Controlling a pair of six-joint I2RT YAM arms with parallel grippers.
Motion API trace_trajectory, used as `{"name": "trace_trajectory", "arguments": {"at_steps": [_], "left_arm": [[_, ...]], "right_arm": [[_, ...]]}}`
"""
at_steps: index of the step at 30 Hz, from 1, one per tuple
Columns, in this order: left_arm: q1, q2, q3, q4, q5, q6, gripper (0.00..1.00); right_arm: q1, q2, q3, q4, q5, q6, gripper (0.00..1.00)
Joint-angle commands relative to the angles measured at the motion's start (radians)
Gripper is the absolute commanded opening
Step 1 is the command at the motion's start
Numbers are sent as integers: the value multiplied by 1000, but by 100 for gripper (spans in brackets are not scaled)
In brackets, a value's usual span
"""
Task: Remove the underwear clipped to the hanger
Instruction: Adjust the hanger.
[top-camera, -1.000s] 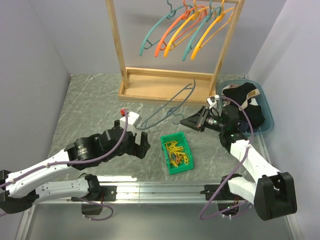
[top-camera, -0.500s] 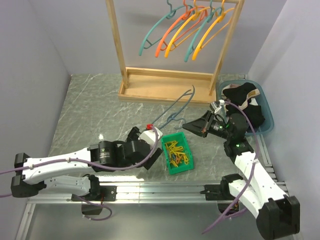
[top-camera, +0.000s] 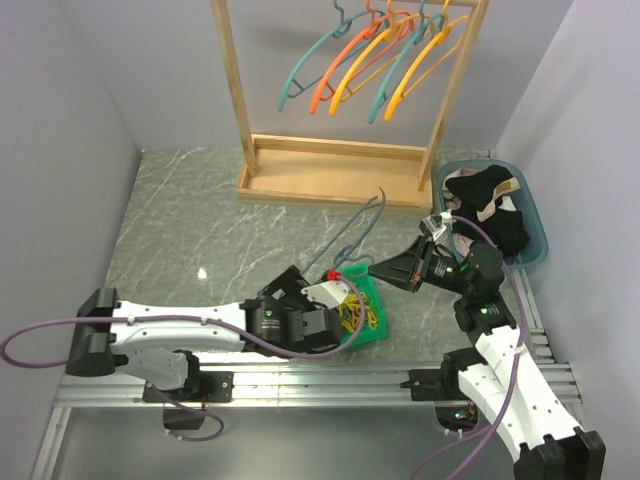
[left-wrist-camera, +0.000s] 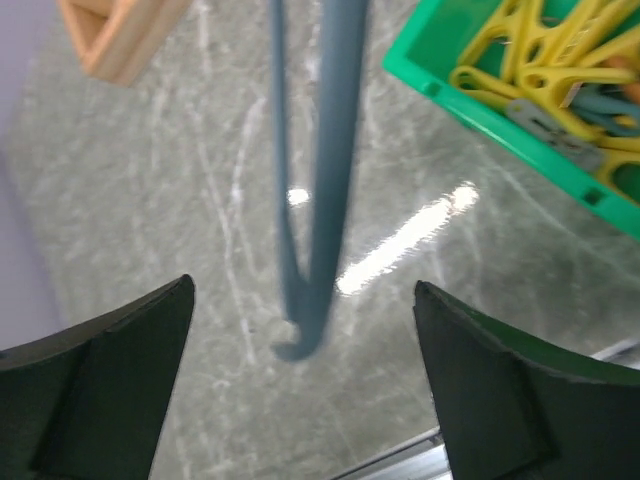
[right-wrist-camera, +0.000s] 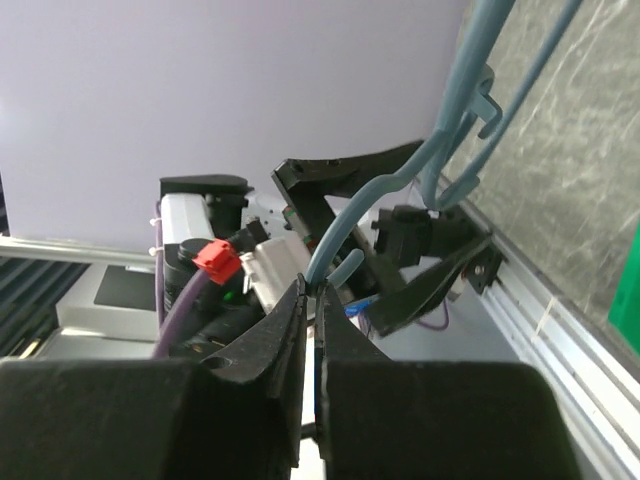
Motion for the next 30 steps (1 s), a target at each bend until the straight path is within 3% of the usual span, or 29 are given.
{"name": "trace_trajectory", "arguments": {"at_steps": [1,5,10,11,12,14,15,17,20,24,25,30], "left_arm": [[-25,39,58,-54,-174,-38,93],[-26,40,62,-34,-139,0,60],[-29,-26,53,-17,-69,11,3],[-28,-38,55,-20,-58,11,1],[-28,-62,52,-22,-44,13,1],[-29,-85,50,-33,8,19,1],[-28,-108,50,-39,36,20,1],[-28,-136,47,-60,106,16,1],[-28,-210,53,-73,232,10,1],[-28,-334,81,-96,405,-12,1],[-28,-349,99,-108,428,-27,1],[-29,-457,133,-195,569,-76,1]], "right_arm": [[9,-36,0,-15,-56,11,0],[8,-50,0,16,-79,49,0],[8,-56,20,14,-98,52,0],[9,-57,25,16,-105,52,0],[8,-59,26,22,-113,51,8],[6,-59,52,22,-127,11,34],[6,-63,71,-33,-133,-21,57],[6,-73,156,-143,-122,-189,79],[3,-68,320,-470,-70,-516,88],[5,-83,489,-809,37,-838,90],[8,-89,523,-860,137,-942,90],[18,-189,606,-966,353,-1110,89]]}}
